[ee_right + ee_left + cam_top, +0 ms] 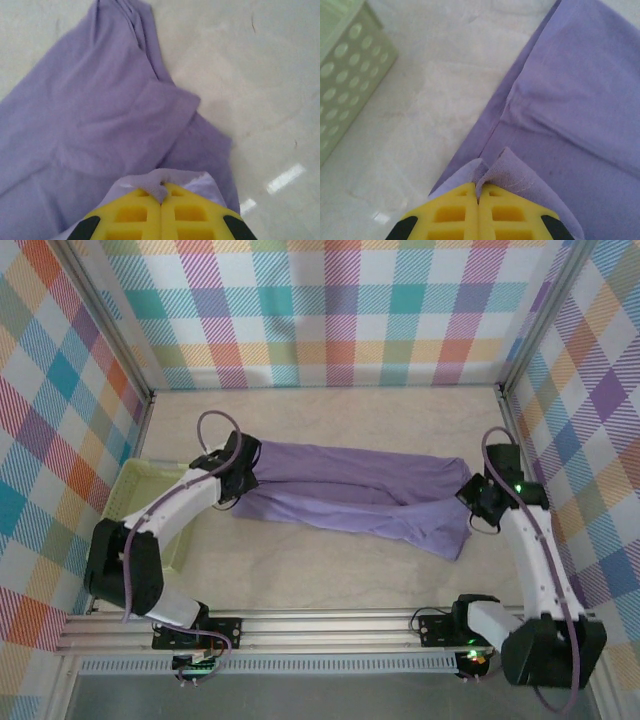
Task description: Fold the inside-out t-shirt
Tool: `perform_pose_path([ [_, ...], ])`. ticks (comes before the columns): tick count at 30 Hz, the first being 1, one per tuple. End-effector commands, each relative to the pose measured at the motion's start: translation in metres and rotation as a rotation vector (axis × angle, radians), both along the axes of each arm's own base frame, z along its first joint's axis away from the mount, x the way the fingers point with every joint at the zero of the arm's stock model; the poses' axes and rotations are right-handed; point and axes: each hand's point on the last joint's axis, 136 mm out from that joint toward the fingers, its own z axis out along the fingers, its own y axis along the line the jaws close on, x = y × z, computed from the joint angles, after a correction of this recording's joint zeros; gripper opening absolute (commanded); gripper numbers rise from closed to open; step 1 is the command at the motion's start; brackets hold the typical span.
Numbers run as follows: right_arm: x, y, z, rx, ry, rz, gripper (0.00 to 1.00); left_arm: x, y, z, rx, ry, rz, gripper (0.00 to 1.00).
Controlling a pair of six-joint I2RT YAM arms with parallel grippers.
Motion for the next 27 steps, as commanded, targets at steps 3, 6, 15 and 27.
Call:
perform_pose_path([
  [3, 0.06, -0.024, 0.03, -0.119, -0.112, -0.039, 0.0, 0.033, 0.015, -0.001, 0.076, 0.0, 0.057, 0.0],
  [6, 0.081, -0.027, 0.031, -0.129, -0.115, -0.041, 0.0, 0.049, 0.013, -0.013, 0.058, 0.023, 0.056, 0.0],
  [15, 0.118, -0.023, 0.009, -0.108, -0.067, -0.002, 0.0, 0.077, 0.006, -0.036, 0.048, 0.08, 0.03, 0.01],
  [27, 0.093, -0.018, -0.049, -0.081, 0.067, 0.015, 0.34, 0.076, 0.012, -0.058, 0.069, 0.167, 0.025, 0.33],
])
